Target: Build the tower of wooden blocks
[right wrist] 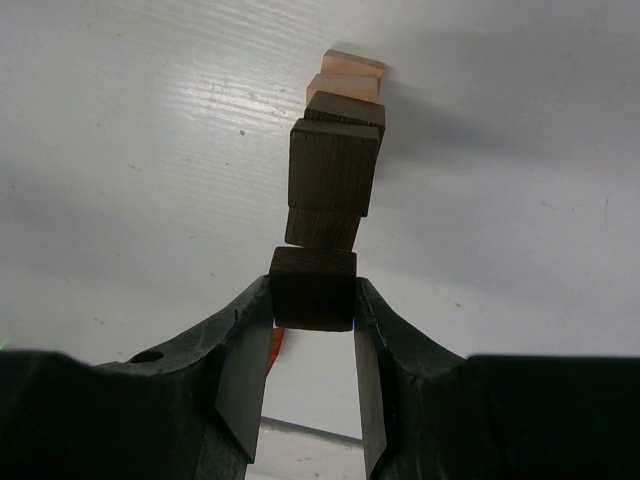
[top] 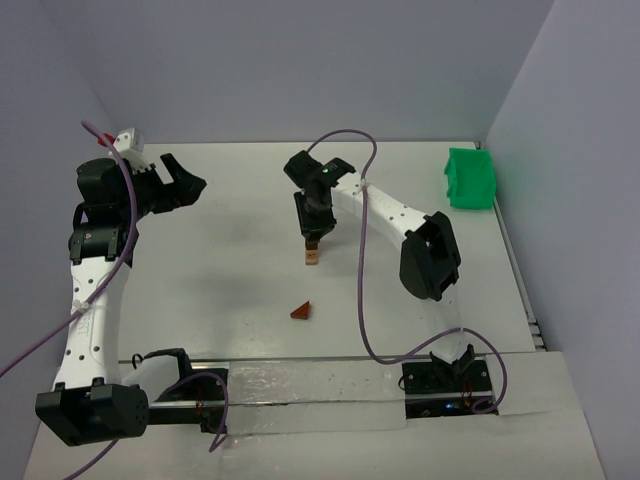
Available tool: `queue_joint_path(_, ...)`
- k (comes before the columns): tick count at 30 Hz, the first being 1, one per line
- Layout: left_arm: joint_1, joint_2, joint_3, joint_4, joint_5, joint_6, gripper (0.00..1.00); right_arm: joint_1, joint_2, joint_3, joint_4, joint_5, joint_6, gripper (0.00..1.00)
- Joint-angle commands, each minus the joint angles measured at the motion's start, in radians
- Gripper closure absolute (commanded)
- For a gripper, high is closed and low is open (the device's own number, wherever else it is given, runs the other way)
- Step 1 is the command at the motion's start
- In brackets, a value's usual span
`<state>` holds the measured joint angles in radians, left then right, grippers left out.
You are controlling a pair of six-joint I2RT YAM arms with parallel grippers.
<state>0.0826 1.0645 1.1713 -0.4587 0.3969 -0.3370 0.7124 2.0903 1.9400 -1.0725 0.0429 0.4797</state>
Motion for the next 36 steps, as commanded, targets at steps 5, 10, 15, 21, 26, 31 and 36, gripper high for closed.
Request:
queue_joint_path(5, 0.006, -0.018, -0.004, 0.049, 0.005, -0.007, 0.01, 0.001, 0.004, 0.068, -0.007, 0.041, 0.016, 0.95)
queue_joint_path(10, 0.006, -0.018, -0.006, 0.052, 0.007, -0.007, 0.01, 0.018, -0.081, 0.078, -0.003, 0.076, 0.009, 0.96)
queue_joint_path(15, 0.006, -0.010, 0.004, 0.056, 0.015, -0.011, 0.01, 0.016, -0.121, 0.134, 0.013, 0.123, 0.006, 0.98)
queue_joint_path(21, 0.006, -0.012, 0.027, 0.038, 0.005, -0.008, 0.01, 0.005, -0.092, 0.105, 0.014, 0.096, 0.031, 0.99)
queue_joint_path(26, 0.006, -0.027, -0.001, 0.050, 0.000, -0.008, 0.01, 0.009, -0.110, 0.038, 0.027, 0.072, 0.048, 0.97)
queue_joint_path(31, 0.006, -0.029, -0.011, 0.061, 0.003, -0.016, 0.01, 0.008, -0.121, -0.018, 0.041, 0.053, 0.060, 0.95)
queue_joint_path(36, 0.006, -0.020, -0.001, 0.054, 0.006, -0.014, 0.01, 0.007, -0.100, -0.057, 0.048, 0.040, 0.070, 0.95)
